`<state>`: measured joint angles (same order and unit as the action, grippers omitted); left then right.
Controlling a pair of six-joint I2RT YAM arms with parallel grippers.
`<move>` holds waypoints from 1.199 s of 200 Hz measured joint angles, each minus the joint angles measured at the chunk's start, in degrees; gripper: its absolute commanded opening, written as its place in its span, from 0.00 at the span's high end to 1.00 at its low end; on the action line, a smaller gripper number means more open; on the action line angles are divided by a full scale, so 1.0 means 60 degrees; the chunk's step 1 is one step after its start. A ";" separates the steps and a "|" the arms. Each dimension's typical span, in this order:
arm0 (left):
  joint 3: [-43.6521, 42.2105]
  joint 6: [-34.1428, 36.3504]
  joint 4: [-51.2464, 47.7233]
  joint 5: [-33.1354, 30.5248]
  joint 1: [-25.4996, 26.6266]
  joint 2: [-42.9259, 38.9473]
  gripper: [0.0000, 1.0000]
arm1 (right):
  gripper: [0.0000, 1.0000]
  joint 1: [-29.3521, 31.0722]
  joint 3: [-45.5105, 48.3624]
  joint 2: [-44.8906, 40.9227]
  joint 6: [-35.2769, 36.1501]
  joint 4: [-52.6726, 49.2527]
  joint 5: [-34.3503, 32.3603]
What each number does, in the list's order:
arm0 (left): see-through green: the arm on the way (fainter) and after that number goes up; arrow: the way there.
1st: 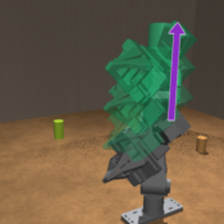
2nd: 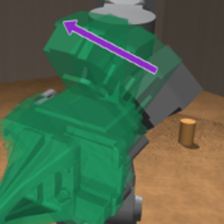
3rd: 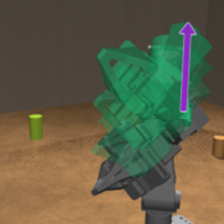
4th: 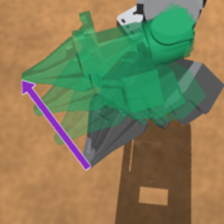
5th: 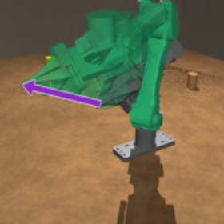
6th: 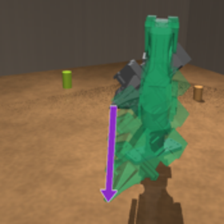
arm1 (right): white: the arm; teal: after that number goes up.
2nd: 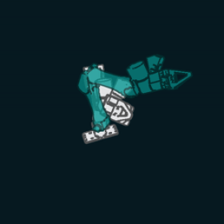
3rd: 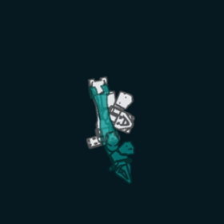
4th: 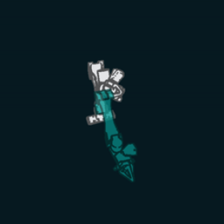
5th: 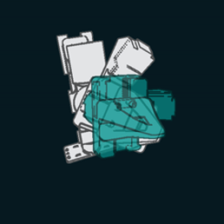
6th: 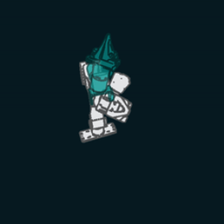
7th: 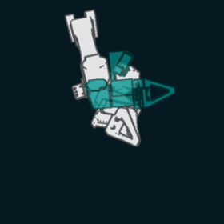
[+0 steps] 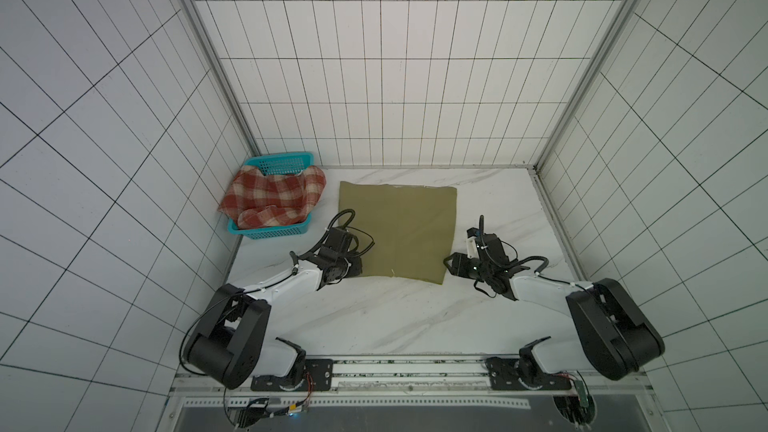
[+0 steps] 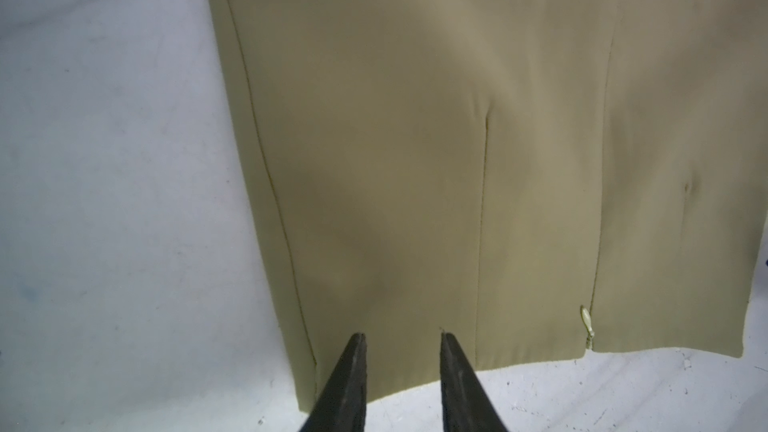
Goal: Fold and stack the skirts
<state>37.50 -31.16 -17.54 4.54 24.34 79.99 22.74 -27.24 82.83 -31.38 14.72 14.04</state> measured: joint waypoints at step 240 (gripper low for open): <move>0.0951 -0.0208 -0.0058 0.0051 0.1293 0.0036 0.74 | 0.55 -0.1220 -0.1031 -0.0882 0.1206 -0.2004 -0.0492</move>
<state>43.20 -32.40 -17.89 4.84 32.10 80.20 15.42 -33.43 77.54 -24.14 2.70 11.09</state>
